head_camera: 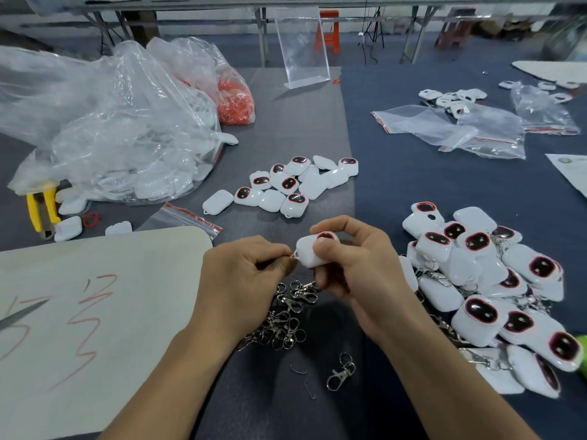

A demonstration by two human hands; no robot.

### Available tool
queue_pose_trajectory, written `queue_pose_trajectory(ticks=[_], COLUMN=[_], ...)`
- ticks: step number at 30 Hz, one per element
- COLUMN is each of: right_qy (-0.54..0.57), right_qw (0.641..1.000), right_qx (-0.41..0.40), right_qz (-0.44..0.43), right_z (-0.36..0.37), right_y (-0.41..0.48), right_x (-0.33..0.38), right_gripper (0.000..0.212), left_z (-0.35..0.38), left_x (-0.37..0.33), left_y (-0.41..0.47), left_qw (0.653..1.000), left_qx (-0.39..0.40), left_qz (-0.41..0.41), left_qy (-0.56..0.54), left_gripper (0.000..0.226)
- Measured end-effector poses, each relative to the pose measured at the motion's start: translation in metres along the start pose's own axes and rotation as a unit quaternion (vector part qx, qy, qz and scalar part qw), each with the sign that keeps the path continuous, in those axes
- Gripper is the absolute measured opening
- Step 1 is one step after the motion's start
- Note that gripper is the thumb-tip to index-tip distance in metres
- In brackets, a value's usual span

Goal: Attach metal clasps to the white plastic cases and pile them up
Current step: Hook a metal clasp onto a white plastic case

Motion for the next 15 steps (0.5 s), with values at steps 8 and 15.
queue_pose_trajectory(ticks=[8, 15], right_qy=[-0.152, 0.108], right_qw=[0.974, 0.992], right_qx=[-0.107, 0.034], right_qz=[-0.127, 0.052], right_z=[0.011, 0.003], right_y=[-0.008, -0.002], right_x=[-0.005, 0.000], right_gripper=[0.012, 0.014], left_z=[0.000, 0.011], left_x=[-0.012, 0.004], left_y=[-0.004, -0.001], left_qw=[0.974, 0.953], left_qx=[0.042, -0.064], left_qz=[0.090, -0.168], left_qy=[0.202, -0.242], left_gripper=[0.019, 0.018])
Point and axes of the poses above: each hand's wrist, its own y-axis towards the middle knuckle, its own z-axis out of the palm, x = y × z, the point moved 4 cm from there along y, towards the middle knuckle, and after that the axes turned 15 degrees about z, right-handed, at the moved point
